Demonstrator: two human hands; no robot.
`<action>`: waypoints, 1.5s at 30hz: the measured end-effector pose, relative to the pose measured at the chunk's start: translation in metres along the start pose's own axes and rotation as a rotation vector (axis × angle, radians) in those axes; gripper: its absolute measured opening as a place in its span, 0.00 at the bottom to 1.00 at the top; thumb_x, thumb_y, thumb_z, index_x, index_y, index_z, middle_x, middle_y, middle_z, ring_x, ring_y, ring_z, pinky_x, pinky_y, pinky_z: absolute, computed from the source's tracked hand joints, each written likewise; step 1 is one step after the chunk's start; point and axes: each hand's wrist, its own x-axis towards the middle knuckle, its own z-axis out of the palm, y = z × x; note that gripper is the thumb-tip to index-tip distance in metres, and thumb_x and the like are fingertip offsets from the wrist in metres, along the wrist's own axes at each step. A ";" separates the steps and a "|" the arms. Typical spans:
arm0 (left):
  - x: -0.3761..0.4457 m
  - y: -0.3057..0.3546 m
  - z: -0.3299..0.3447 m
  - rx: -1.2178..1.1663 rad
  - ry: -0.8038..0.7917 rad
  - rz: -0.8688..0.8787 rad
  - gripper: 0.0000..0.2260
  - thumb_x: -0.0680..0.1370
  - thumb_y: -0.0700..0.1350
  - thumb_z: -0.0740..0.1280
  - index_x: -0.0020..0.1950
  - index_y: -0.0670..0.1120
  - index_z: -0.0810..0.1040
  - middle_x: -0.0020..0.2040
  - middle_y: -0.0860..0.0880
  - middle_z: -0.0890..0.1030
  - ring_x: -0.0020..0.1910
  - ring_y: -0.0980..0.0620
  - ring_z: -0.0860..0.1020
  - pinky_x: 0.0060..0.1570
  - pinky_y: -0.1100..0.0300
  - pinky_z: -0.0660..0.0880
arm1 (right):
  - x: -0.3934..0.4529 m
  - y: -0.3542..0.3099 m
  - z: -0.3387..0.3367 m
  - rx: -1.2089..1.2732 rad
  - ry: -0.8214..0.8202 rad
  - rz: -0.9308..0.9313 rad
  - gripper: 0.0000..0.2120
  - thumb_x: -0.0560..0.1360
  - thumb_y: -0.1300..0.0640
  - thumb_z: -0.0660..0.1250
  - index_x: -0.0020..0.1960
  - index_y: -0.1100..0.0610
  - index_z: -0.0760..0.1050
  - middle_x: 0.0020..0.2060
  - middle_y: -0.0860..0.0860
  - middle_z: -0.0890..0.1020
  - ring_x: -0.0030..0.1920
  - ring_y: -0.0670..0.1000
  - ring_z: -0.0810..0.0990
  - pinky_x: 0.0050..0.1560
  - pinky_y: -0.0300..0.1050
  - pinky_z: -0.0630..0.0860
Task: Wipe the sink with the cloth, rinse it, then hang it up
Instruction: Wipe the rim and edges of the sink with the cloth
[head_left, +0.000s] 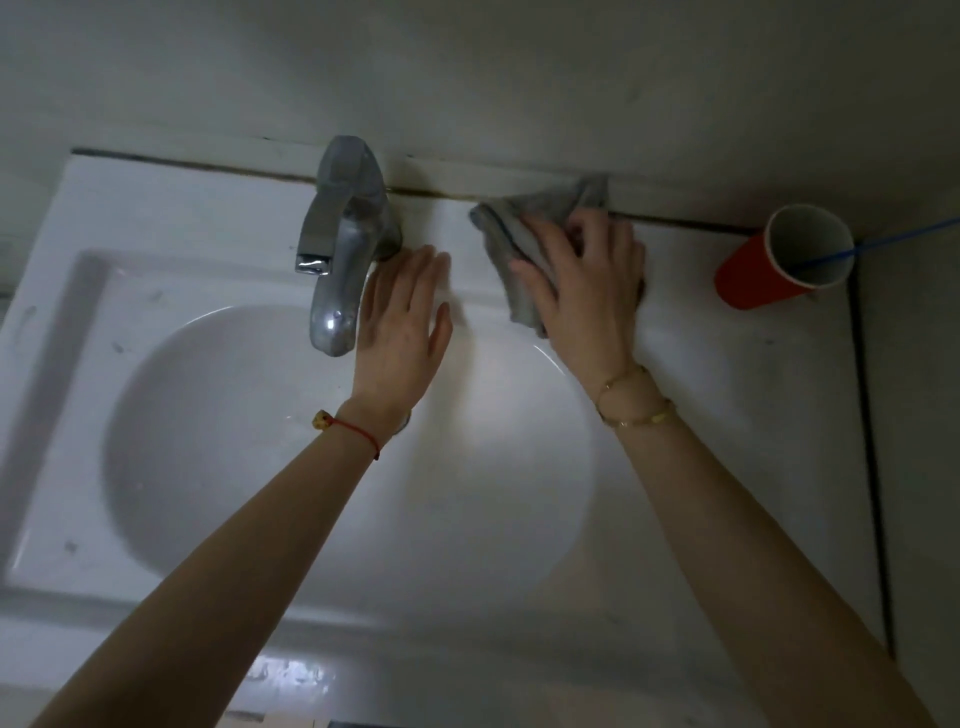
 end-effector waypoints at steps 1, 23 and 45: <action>-0.001 -0.001 0.002 0.013 0.000 0.004 0.21 0.83 0.45 0.60 0.76 0.44 0.66 0.75 0.44 0.68 0.76 0.45 0.65 0.78 0.50 0.57 | 0.006 0.001 0.013 -0.062 -0.046 -0.064 0.20 0.78 0.40 0.59 0.64 0.49 0.75 0.54 0.56 0.77 0.55 0.57 0.71 0.53 0.52 0.68; 0.004 0.021 0.028 -0.077 0.091 0.134 0.21 0.81 0.40 0.63 0.74 0.41 0.69 0.74 0.43 0.71 0.75 0.44 0.66 0.77 0.47 0.59 | -0.039 0.076 0.007 -0.178 -0.104 0.099 0.25 0.82 0.41 0.49 0.74 0.50 0.65 0.69 0.57 0.71 0.68 0.61 0.68 0.65 0.55 0.65; 0.003 0.014 0.030 -0.086 0.085 0.166 0.22 0.80 0.40 0.64 0.75 0.40 0.68 0.75 0.43 0.69 0.76 0.45 0.65 0.78 0.47 0.58 | -0.039 0.054 0.012 -0.128 -0.096 0.187 0.24 0.82 0.45 0.51 0.75 0.51 0.64 0.71 0.56 0.69 0.69 0.60 0.67 0.67 0.57 0.66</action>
